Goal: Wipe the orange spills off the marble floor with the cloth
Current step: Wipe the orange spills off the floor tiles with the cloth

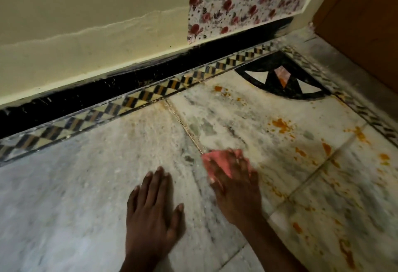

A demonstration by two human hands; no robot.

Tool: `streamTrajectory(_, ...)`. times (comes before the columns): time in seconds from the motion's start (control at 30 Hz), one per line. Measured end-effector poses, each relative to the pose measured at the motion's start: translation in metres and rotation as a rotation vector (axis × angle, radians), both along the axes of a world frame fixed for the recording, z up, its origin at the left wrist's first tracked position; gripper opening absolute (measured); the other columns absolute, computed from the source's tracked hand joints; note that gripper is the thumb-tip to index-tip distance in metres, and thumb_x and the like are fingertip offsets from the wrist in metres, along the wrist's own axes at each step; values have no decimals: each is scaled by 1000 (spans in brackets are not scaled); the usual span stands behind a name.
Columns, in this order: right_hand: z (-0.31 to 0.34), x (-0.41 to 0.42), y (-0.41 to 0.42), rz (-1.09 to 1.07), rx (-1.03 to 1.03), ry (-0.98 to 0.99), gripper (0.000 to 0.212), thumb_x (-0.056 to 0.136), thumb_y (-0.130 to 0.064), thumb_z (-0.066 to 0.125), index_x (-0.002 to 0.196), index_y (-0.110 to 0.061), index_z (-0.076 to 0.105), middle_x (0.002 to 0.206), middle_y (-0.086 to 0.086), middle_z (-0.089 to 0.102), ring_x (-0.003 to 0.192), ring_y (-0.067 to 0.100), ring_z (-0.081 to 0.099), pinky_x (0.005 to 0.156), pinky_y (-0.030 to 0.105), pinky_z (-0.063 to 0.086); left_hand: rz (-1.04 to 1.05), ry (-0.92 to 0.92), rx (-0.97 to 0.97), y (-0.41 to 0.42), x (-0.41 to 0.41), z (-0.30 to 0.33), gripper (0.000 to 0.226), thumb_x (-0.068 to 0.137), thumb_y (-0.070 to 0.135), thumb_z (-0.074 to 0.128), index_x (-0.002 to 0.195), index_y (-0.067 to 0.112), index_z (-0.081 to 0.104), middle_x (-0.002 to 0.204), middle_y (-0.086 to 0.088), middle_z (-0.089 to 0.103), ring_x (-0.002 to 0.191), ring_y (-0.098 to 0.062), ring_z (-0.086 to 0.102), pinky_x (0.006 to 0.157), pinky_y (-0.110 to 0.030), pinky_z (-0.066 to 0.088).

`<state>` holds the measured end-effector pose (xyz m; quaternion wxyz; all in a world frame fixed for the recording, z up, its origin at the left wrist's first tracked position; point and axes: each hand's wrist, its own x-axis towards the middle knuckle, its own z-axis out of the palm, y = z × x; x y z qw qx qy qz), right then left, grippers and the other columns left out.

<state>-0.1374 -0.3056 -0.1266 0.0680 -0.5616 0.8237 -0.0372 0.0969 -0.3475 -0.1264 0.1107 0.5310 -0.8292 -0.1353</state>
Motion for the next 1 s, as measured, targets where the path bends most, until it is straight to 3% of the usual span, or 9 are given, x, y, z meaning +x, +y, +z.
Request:
streamTrajectory(0.07,-3,-25,-14,-174,4,8,57,102,-63,19,158,-68,6,180,1,9,165,35,6,127,63,19,18,1,-21,0,-2,-2,78,92,58,46,160,19,44,174,2,27,160,-23,27,122,-52,31)
streamTrajectory(0.17,-4,-39,-67,-331,16,-63,61,100,-66,15,160,-61,12,180,6,5,165,37,-5,130,63,6,20,-24,-43,0,-5,-6,78,92,58,46,158,18,47,172,-1,31,159,-25,30,120,-53,31)
streamTrajectory(0.27,-1,-6,-65,-181,-2,-59,60,101,-64,24,160,-63,15,180,3,4,165,39,-4,131,62,1,44,-42,-85,2,-6,-4,76,92,57,45,156,16,50,171,-3,34,158,-27,33,119,-53,32)
streamTrajectory(0.37,2,15,7,-29,-23,-25,58,106,-59,33,159,-67,9,180,-6,1,166,31,-3,132,58,6,52,-67,-80,2,-9,0,75,95,56,43,157,16,48,171,-4,34,158,-27,33,119,-53,32)
streamTrajectory(0.47,0,-26,40,-121,24,-18,59,106,-58,27,160,-65,6,180,-1,-3,165,33,-5,131,61,10,72,-110,-79,2,-12,3,73,97,55,42,158,15,48,170,-5,35,157,-28,33,119,-53,32)
streamTrajectory(0.6,-10,-66,-18,-372,-42,-25,59,102,-59,28,161,-57,27,178,8,16,164,39,8,129,65,13,76,-114,-96,2,-12,0,71,96,54,45,155,15,51,169,-5,38,156,-29,36,116,-53,33)
streamTrajectory(0.67,-10,-59,-46,-343,-49,-48,60,101,-60,26,160,-56,30,178,9,16,164,42,6,129,66,8,89,-105,-102,2,-12,-1,70,96,54,45,154,16,52,169,-4,38,155,-29,37,115,-53,34)
streamTrajectory(0.83,-2,-3,25,16,-17,-3,59,104,-58,28,160,-65,10,180,-2,0,165,36,-4,131,62,7,89,-97,-61,1,-9,1,70,97,58,42,157,21,48,170,-1,36,157,-26,32,117,-51,30)
streamTrajectory(1.0,3,-57,86,-95,119,-20,57,103,-62,10,159,-65,1,180,-2,-3,166,32,-2,128,65,17,69,-91,-29,3,-9,4,70,99,56,43,160,20,43,171,-2,35,158,-26,31,118,-48,28)
